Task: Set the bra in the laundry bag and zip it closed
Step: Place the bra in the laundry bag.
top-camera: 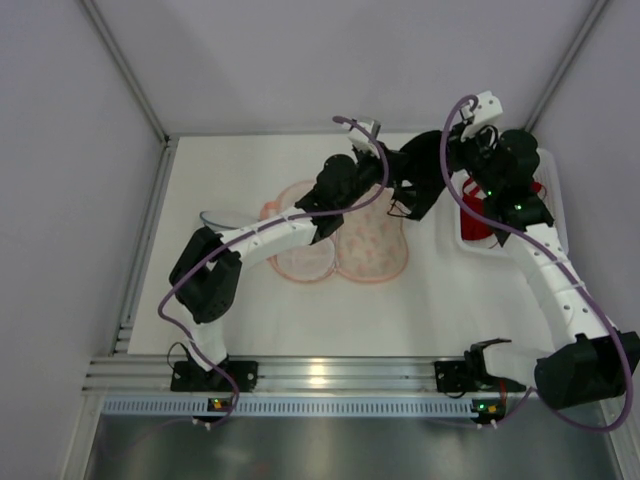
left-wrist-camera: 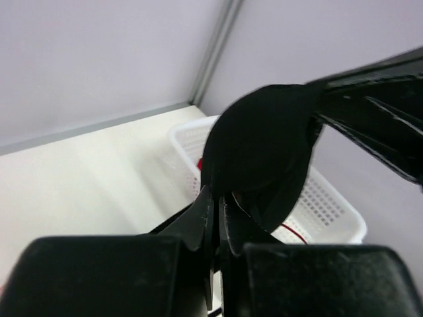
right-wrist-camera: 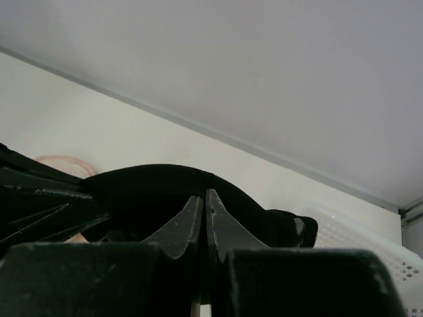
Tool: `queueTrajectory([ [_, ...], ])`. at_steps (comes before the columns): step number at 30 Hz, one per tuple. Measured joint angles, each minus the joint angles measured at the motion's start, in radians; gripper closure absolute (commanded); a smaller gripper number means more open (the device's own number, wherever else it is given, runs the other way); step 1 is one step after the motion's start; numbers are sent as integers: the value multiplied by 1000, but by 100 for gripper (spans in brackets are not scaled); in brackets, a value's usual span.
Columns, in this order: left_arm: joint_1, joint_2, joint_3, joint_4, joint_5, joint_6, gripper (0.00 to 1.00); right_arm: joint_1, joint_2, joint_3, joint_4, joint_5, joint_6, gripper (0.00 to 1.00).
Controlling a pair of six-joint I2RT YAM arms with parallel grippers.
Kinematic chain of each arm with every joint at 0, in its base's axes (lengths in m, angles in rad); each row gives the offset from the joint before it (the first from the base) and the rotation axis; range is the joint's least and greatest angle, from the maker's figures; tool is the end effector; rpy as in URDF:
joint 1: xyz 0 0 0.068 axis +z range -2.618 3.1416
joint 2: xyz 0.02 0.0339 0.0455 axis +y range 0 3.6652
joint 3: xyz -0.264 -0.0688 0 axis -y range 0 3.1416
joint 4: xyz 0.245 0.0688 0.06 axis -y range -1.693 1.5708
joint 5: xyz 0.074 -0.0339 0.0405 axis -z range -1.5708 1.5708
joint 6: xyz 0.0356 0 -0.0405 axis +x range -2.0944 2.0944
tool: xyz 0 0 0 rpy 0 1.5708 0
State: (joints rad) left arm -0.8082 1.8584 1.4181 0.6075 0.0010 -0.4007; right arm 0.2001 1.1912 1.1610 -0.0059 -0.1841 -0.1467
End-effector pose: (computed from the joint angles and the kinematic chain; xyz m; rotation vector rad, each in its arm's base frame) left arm 0.3109 -0.3255 0.3348 0.3002 1.4488 -0.9953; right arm 0.2710 0.0616 0.4073 -0.4172 1.5545 0.1892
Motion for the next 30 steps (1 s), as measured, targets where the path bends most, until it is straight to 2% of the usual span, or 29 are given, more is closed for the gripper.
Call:
queueTrajectory([
  [7,0,-5,2,-42,-147,167,100,8,0,0,-64,-22,-64,100],
  [11,10,-40,1,-86,-175,274,100,10,20,32,-155,-55,-112,100],
  [15,64,-101,-35,-107,-138,298,100,19,35,72,-218,-128,-158,100],
  [21,125,-150,-150,-112,-97,299,100,60,31,36,-216,-223,-175,100],
  [30,126,-244,-269,-177,-167,300,100,111,157,8,-152,-184,-187,100],
])
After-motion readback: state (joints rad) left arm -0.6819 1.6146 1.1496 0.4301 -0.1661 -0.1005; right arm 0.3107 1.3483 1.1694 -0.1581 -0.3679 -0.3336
